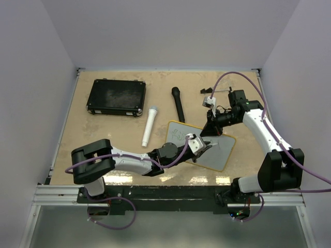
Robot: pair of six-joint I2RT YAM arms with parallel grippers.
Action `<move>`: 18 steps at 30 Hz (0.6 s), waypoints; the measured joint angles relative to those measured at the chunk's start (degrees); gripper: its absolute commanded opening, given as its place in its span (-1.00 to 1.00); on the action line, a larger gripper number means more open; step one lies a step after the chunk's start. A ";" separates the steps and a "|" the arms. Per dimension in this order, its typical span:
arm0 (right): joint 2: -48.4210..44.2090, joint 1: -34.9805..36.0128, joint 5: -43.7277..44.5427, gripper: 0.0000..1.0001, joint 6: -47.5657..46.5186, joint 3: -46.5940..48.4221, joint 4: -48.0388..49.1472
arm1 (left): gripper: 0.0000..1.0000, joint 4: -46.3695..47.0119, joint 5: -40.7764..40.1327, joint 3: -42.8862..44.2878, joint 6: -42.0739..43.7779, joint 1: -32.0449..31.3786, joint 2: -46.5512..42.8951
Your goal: Write a sentence on the whiteboard
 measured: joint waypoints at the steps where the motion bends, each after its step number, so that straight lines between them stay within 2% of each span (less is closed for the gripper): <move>1: 0.00 0.00 -0.02 -1.00 0.00 0.00 0.00 | -1.00 -0.15 0.00 0.13 0.00 0.00 0.13; 18: 0.00 0.00 -0.02 -1.00 -0.02 -0.02 0.00 | -1.00 -1.51 -1.38 0.98 0.42 -0.26 0.72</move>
